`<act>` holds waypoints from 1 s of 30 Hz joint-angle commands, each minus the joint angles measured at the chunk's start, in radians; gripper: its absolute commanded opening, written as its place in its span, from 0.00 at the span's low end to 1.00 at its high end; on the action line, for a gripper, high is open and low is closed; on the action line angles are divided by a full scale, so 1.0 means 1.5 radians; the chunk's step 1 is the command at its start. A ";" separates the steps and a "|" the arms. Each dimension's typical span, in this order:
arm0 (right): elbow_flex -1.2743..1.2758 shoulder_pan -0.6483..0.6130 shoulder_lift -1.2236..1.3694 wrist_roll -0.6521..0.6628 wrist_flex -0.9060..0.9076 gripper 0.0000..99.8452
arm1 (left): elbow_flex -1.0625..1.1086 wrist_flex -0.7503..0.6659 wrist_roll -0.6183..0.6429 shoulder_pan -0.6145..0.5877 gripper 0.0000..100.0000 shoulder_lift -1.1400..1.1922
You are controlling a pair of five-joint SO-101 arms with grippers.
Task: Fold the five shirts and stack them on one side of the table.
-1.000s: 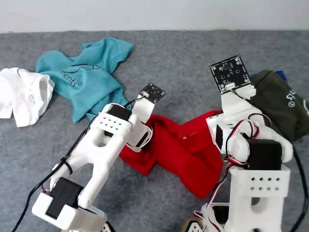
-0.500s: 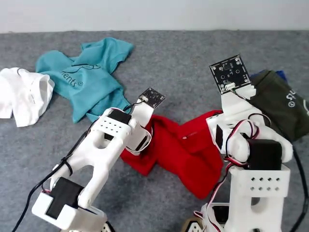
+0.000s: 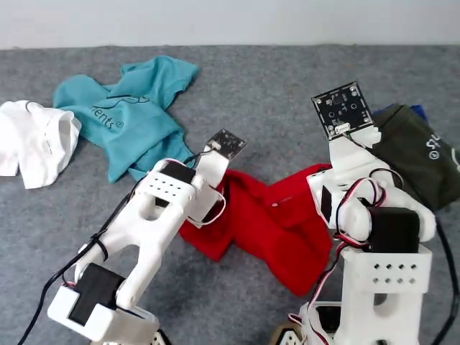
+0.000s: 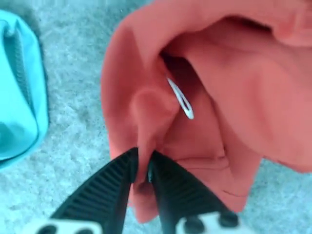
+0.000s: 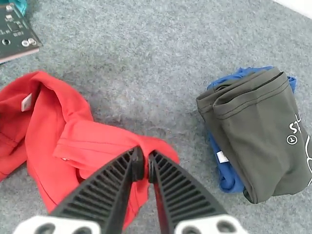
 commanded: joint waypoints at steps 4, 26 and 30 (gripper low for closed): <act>-0.003 0.005 -0.004 0.005 -0.015 0.01 | -0.170 0.157 -0.010 -0.021 0.01 -0.012; -0.407 0.073 -0.005 -0.034 0.073 0.01 | -0.635 0.406 -0.009 -0.230 0.01 -0.220; -0.547 0.073 -0.005 -0.061 0.132 0.01 | -0.624 0.406 -0.008 -0.233 0.01 -0.313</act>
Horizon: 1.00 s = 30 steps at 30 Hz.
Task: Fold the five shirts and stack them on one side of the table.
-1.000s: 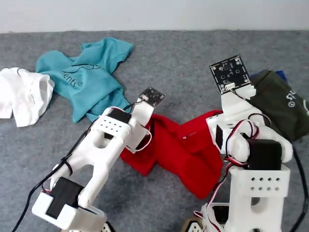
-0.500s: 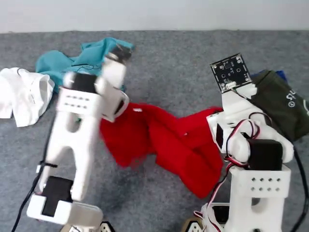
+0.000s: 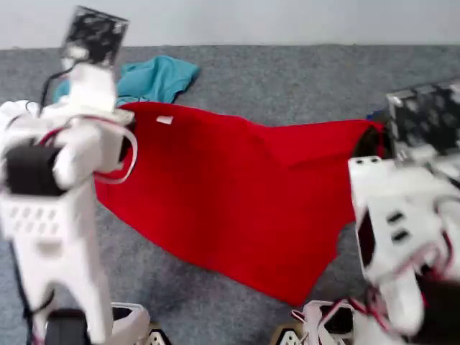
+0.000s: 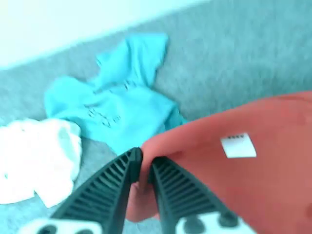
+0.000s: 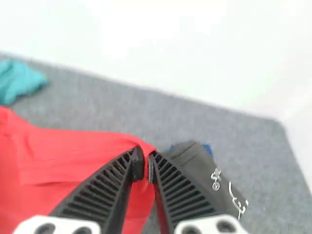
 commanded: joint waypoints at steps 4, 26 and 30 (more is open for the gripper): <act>-0.222 0.008 -0.004 -0.023 0.085 0.01 | 0.030 0.013 -0.002 -0.002 0.01 -0.180; -0.496 0.277 -0.011 -0.046 0.093 0.01 | -0.070 0.011 -0.002 -0.004 0.01 -0.373; -0.496 0.314 -0.050 -0.047 0.063 0.01 | -0.079 0.011 -0.002 -0.004 0.01 -0.373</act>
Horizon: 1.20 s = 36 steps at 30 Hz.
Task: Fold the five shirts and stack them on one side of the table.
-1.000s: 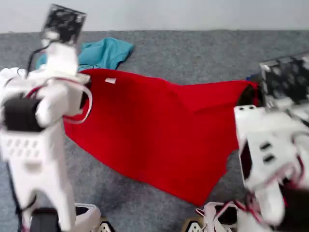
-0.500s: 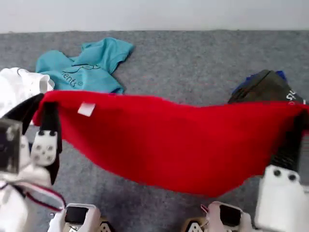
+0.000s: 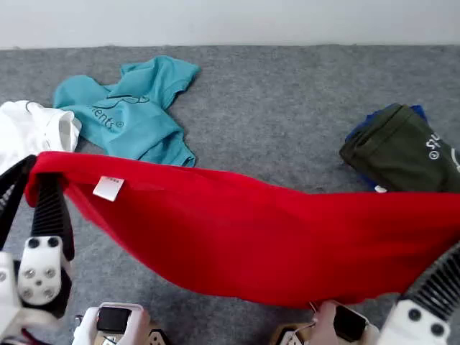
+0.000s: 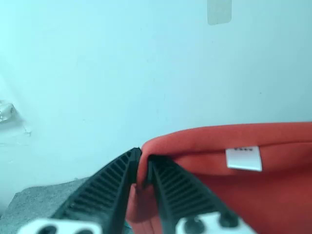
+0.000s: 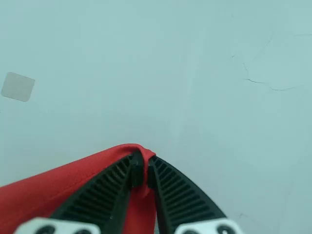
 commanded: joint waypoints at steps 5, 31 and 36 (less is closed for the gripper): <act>-0.005 0.060 -0.036 -0.008 -0.028 0.01 | -0.009 0.010 -0.002 -0.005 0.01 -0.001; -0.004 -0.106 0.352 0.006 0.028 0.01 | 0.331 -0.141 -0.008 -0.006 0.01 0.005; -0.004 -0.169 0.468 0.004 0.028 0.01 | 0.405 -0.225 -0.051 -0.038 0.01 0.018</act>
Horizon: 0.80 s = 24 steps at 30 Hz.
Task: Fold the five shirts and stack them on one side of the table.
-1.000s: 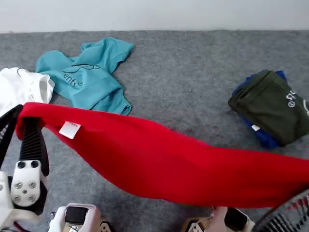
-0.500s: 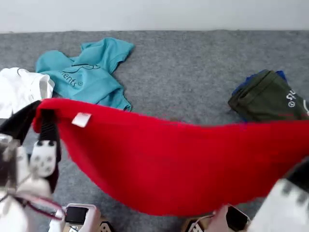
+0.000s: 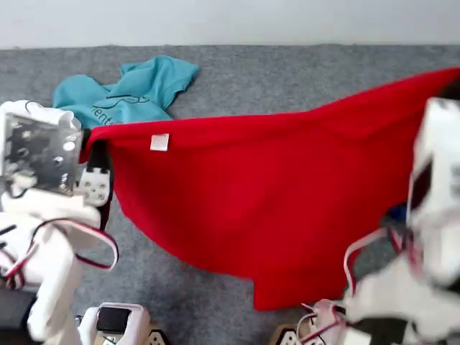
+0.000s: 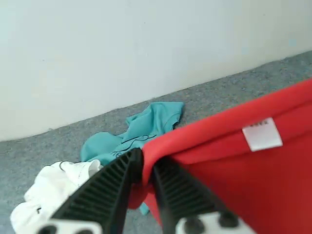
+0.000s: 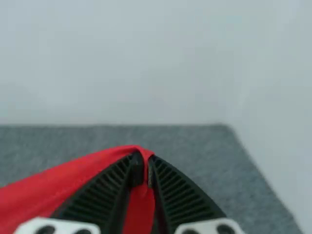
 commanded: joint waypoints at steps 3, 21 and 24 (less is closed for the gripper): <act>-0.003 -0.060 0.115 0.003 0.020 0.01 | 0.063 -0.118 -0.019 -0.066 0.01 0.066; -0.004 -0.082 0.403 -0.084 -0.152 0.01 | 0.073 -0.411 -0.020 -0.111 0.01 0.549; -0.004 -0.088 0.448 -0.099 -0.190 0.01 | 0.067 -0.459 -0.018 -0.129 0.01 0.602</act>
